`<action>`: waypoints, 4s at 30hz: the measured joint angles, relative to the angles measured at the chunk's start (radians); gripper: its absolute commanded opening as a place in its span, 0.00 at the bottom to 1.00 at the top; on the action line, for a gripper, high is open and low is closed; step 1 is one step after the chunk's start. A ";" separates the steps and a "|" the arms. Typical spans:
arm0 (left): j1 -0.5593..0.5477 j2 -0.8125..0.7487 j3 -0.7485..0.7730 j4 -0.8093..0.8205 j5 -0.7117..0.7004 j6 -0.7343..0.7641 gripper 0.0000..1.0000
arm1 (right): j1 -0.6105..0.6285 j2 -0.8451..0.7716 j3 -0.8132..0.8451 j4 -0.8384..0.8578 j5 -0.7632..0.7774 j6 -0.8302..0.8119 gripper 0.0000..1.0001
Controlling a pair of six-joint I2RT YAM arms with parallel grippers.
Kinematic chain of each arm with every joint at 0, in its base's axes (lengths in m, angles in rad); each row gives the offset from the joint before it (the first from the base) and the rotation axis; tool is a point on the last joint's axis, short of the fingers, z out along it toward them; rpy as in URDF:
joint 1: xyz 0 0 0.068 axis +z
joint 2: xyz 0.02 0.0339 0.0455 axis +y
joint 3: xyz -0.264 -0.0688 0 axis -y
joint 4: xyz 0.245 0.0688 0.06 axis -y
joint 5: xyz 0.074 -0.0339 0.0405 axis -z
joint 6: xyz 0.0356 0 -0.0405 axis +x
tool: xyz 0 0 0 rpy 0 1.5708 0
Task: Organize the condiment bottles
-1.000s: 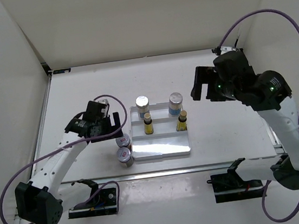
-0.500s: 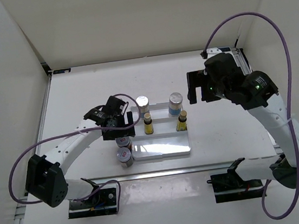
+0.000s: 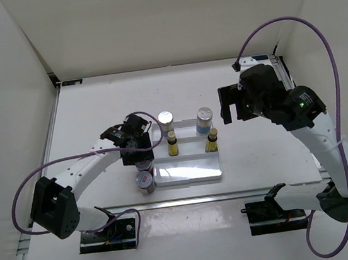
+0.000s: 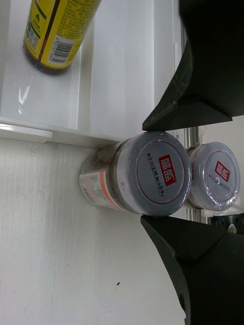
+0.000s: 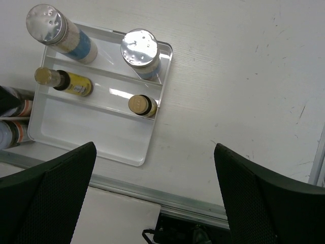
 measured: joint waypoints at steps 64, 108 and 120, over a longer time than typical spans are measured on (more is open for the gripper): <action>-0.275 0.098 0.161 -0.036 -0.099 -0.120 0.11 | 0.000 -0.015 -0.047 -0.089 0.046 0.153 1.00; -0.233 -0.257 -0.097 -0.248 -0.080 -0.166 1.00 | 0.000 0.142 0.006 -0.154 -0.042 0.074 1.00; -0.233 -0.166 -0.115 -0.134 -0.050 -0.134 0.95 | 0.000 0.145 0.027 -0.184 -0.053 0.067 1.00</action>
